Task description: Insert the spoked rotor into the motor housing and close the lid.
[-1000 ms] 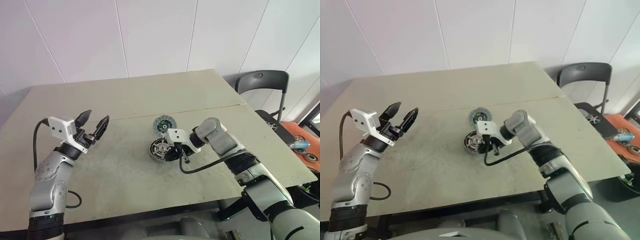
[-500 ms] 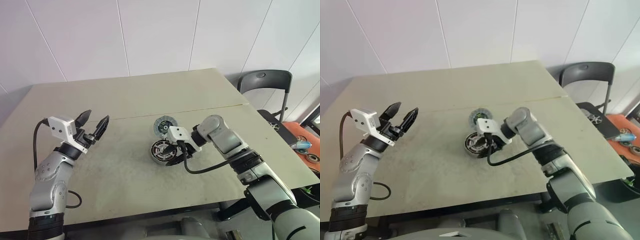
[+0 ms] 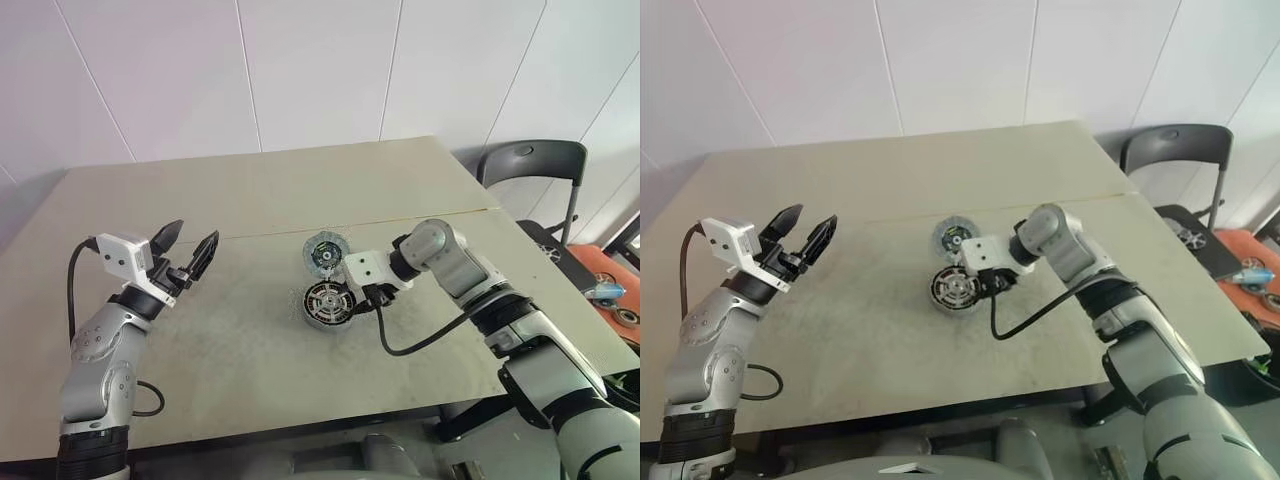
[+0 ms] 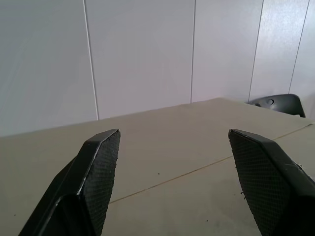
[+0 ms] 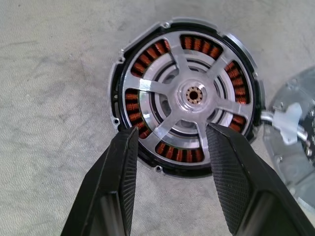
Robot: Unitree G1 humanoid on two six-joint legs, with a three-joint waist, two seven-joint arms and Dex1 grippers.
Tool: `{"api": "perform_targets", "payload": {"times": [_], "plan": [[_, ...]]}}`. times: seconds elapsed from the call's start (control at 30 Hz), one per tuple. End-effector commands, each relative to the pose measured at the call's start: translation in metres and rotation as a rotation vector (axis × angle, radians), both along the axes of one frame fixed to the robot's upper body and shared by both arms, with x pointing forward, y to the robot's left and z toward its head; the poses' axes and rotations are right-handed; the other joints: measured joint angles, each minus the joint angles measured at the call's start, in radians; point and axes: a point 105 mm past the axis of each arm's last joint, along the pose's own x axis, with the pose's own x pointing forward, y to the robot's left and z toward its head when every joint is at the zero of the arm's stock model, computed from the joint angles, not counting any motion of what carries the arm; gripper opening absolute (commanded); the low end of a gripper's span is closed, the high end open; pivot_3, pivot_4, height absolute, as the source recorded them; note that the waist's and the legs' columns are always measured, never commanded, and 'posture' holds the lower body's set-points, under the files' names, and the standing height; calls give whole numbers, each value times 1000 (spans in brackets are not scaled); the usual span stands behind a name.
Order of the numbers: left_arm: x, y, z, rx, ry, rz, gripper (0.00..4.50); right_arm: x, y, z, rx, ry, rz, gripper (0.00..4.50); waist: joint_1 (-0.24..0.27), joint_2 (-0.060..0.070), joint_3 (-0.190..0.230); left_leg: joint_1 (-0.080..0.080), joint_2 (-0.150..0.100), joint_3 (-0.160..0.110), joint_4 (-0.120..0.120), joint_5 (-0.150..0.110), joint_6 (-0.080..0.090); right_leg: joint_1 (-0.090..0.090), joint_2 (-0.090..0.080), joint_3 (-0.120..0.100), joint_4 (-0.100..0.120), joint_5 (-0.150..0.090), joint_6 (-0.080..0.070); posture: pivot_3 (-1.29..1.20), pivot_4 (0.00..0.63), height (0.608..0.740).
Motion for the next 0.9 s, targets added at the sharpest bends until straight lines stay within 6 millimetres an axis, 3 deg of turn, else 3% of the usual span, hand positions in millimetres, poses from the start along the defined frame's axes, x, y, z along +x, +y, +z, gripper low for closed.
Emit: {"api": "perform_targets", "payload": {"times": [0.03,0.13,0.43,0.87,0.9], "plan": [[0,0,8,0,-30,2,3742,-6,6,21,63,33,53,2282,6,0,0,0,0,0,0,0,0,0,0,0,0,0,0,0,0,740],[1,-1,7,-1,-29,-2,3742,-6,5,27,63,30,56,2282,13,0,0,0,0,0,0,0,0,0,0,0,0,0,0,0,0,740],[2,-1,9,-24,-37,-8,3742,6,-11,8,-60,-43,13,2282,15,0,1,0,0,0,0,0,0,0,0,0,0,0,0,0,0,740],[1,2,12,-38,-47,-1,3742,6,-15,-11,-124,-63,20,2282,17,0,1,0,0,1,0,0,0,0,1,0,0,0,0,0,0,740],[1,2,12,-39,-48,-1,3742,4,-14,-12,-123,-59,27,2106,16,0,1,0,0,1,0,0,0,0,1,0,0,0,0,0,0,740]]}}
